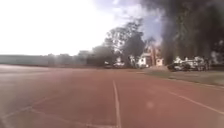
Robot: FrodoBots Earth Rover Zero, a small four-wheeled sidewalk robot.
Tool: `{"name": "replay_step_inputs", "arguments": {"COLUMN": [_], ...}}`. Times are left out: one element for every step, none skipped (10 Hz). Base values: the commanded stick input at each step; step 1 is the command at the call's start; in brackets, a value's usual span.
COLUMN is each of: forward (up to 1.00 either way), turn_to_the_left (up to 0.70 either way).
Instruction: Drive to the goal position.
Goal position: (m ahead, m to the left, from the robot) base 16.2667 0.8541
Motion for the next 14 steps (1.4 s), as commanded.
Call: {"name": "replay_step_inputs", "arguments": {"forward": [0.70,0.70,0.70,0.70,0.70,0.70,0.70,0.70,0.70,0.70,0.70,0.70,0.70,0.70], "turn_to_the_left": [0.00,0.00,0.00,0.00,0.00,0.00,0.00,0.00,0.00,0.00,0.00,0.00,0.00,0.00]}}
